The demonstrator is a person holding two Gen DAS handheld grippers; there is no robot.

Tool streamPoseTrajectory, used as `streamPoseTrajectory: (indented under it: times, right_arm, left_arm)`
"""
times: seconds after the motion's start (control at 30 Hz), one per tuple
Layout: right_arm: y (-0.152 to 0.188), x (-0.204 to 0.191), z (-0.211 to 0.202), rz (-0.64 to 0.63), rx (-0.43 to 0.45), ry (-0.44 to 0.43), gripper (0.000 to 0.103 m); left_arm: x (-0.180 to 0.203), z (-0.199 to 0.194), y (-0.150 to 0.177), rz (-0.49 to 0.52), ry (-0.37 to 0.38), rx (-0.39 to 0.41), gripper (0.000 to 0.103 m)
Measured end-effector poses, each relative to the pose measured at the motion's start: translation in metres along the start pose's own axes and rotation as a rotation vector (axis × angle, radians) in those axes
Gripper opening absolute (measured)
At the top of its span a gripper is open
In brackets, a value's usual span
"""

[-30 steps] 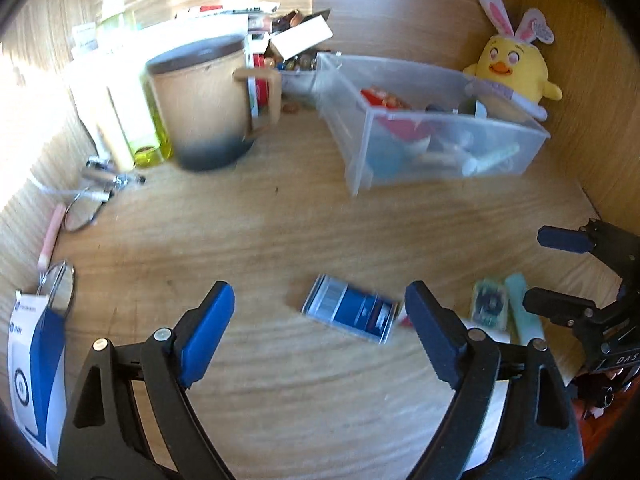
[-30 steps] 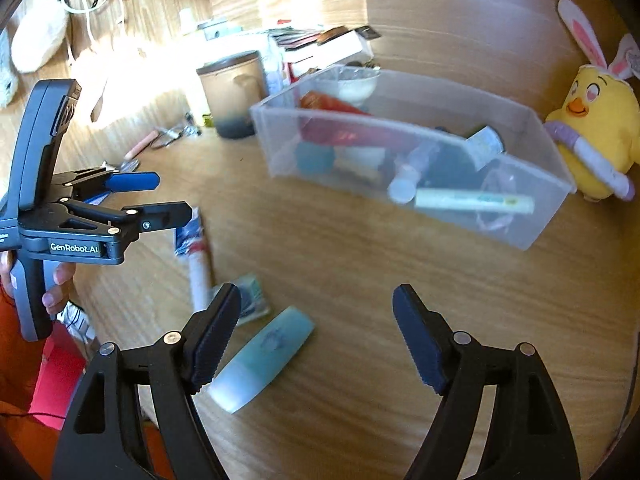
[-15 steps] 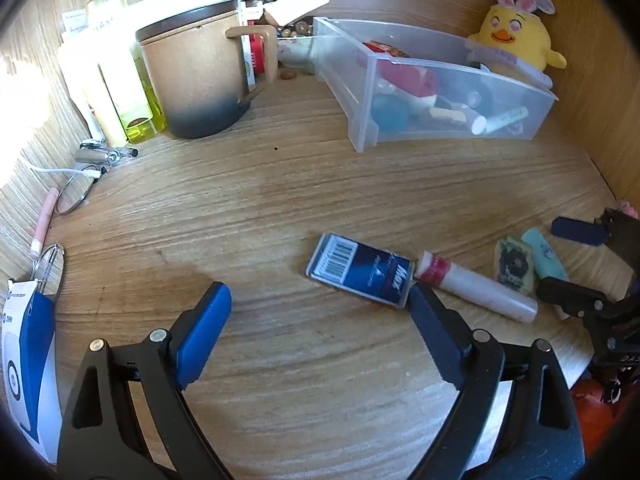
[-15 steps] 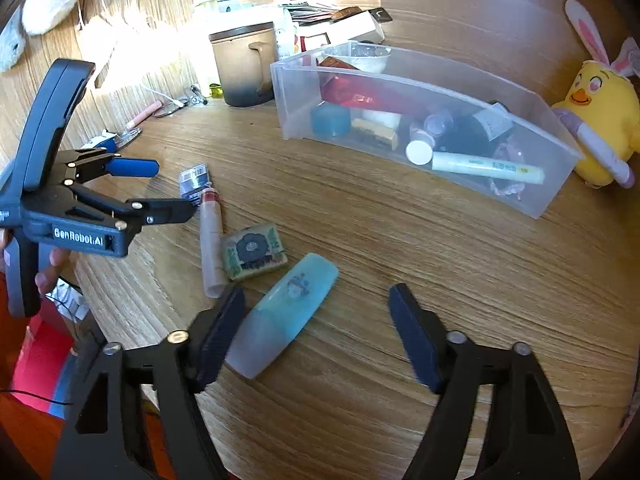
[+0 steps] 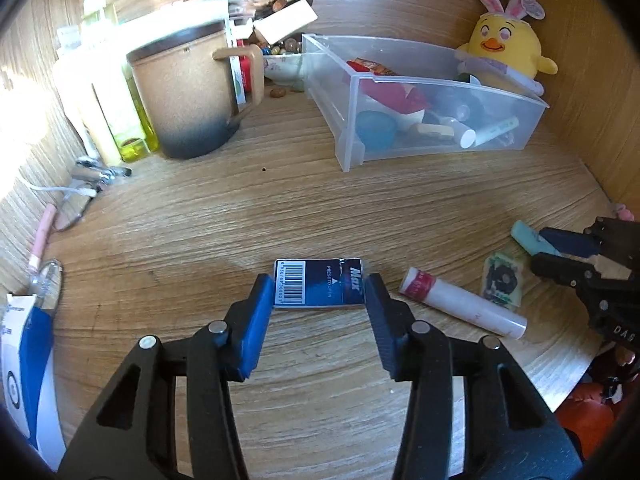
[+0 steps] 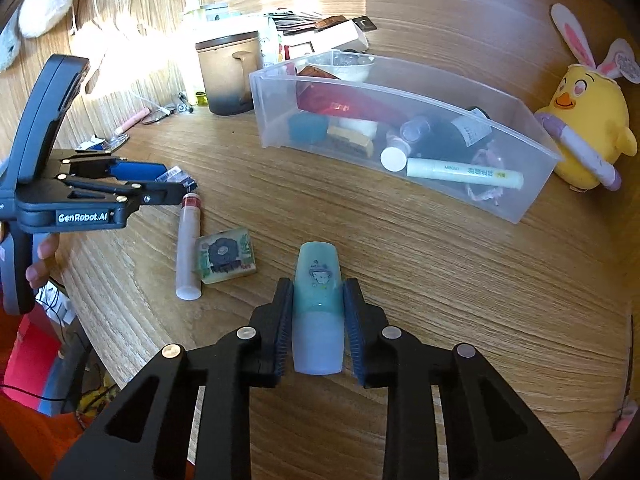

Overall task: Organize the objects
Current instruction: 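Grasp the pale blue tube with the right tool while the left grasps the blue card, then carry the blue tube and blue card into the clear box and open both tools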

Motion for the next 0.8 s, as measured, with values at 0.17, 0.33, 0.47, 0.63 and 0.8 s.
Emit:
streamPoseTrajectory:
  times: [0.17,0.33,0.47,0.63,0.8]
  right_arm:
    - [-0.004,0.003,0.001,0.012,0.007,-0.001,0.023]
    - [-0.014,0.013,-0.01,0.033,0.046,0.017,0.023]
    - [-0.024,0.024,-0.019,0.051,0.082,0.034,0.023]
    - [-0.039,0.043,-0.03,0.067,0.131,0.056,0.023]
    - [-0.055,0.06,-0.038,0.071,0.175,0.077,0.023]
  left_arm:
    - [0.003,-0.012,-0.009,-0.017,0.012,0.042,0.047]
    - [0.009,-0.023,-0.026,-0.027,0.025,0.089,0.047]
    - [0.02,-0.029,-0.04,-0.026,0.046,0.125,0.047]
    - [0.036,-0.034,-0.055,-0.02,0.084,0.165,0.047]
    - [0.054,-0.035,-0.07,-0.004,0.107,0.189,0.047]
Point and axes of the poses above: each gripper's, at about its wrist camera, not at the fingertips, and z roughly the way its jaws point, x to its right, y to its underside, the point moved 7 cm from there along z, roughly the way its jaws point, and after that the axes turned 7 degrees about -z, right-handed, at the moved point
